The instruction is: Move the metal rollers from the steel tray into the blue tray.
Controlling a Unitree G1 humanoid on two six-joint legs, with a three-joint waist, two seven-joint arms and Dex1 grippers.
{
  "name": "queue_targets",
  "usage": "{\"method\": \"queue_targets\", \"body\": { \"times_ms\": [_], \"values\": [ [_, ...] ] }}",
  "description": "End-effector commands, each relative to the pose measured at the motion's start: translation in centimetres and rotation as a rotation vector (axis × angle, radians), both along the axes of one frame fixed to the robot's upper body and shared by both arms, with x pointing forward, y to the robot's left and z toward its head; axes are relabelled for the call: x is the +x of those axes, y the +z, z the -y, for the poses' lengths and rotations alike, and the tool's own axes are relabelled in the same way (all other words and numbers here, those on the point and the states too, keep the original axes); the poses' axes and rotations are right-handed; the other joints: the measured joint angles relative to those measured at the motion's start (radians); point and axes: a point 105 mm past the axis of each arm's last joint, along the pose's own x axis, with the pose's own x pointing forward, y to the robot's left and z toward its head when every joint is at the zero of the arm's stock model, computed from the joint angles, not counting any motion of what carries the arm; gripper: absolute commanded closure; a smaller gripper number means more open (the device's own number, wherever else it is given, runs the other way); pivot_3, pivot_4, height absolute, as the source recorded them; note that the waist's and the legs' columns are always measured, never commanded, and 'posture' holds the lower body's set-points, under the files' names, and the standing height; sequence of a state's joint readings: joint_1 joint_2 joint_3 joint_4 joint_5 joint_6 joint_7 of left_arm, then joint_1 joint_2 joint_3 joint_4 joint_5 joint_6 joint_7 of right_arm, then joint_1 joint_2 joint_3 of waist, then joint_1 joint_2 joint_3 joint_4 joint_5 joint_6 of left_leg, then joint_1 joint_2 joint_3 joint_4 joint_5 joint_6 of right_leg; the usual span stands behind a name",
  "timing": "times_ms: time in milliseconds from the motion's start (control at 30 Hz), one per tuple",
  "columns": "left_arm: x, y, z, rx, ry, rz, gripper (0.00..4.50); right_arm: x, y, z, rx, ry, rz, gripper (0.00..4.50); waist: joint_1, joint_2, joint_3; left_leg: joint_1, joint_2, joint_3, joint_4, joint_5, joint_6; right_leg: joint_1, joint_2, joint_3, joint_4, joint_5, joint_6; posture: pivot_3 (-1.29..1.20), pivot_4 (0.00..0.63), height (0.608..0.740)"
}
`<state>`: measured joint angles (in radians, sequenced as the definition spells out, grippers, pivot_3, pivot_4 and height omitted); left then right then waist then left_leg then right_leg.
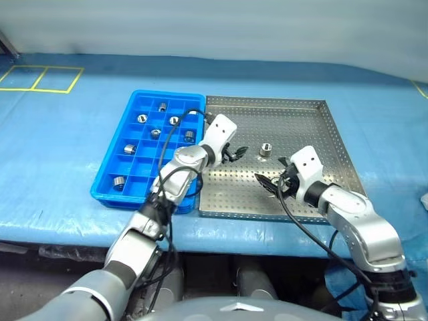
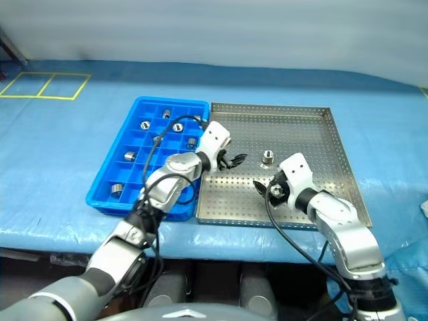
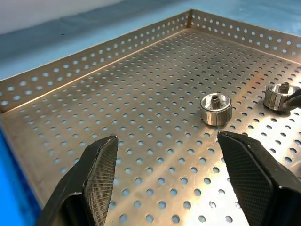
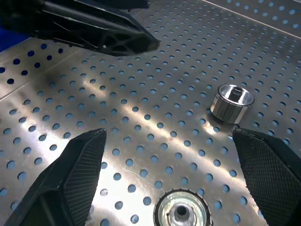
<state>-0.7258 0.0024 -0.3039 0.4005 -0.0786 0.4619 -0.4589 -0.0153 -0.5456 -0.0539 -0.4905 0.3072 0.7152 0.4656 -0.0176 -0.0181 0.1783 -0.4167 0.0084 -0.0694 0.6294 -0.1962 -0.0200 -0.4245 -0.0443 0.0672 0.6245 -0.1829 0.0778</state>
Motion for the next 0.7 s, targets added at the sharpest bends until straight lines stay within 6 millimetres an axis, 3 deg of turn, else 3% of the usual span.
{"method": "queue_targets", "body": {
  "times_ms": [33,233,700],
  "values": [
    [0.6,0.6,2.2,0.004,-0.059,0.048,0.83,-1.3,1.8,0.4,-0.003,-0.009,0.066,0.0,-0.014,0.0,0.0,0.0,0.0,0.0,0.0,0.0,0.0,0.0,0.0,0.0,0.0,0.0,0.0,-0.13,0.15,0.74],
    [2.1,0.2,3.3,0.064,-0.023,0.065,0.83,-3.0,2.0,0.4,0.003,-0.019,0.077,0.0,-0.069,0.0,0.0,0.0,0.0,0.002,0.001,0.0,0.0,-0.001,0.0,0.002,0.001,0.0,0.001,-0.22,0.15,0.74],
    [3.1,-1.5,3.8,0.139,0.084,0.057,0.83,-3.2,1.9,1.1,0.01,-0.086,0.082,0.0,-0.143,0.0,0.0,0.001,0.0,0.002,0.0,0.0,0.0,-0.002,0.0,0.003,0.001,0.0,0.002,-0.25,0.15,0.74]
  ]
}}
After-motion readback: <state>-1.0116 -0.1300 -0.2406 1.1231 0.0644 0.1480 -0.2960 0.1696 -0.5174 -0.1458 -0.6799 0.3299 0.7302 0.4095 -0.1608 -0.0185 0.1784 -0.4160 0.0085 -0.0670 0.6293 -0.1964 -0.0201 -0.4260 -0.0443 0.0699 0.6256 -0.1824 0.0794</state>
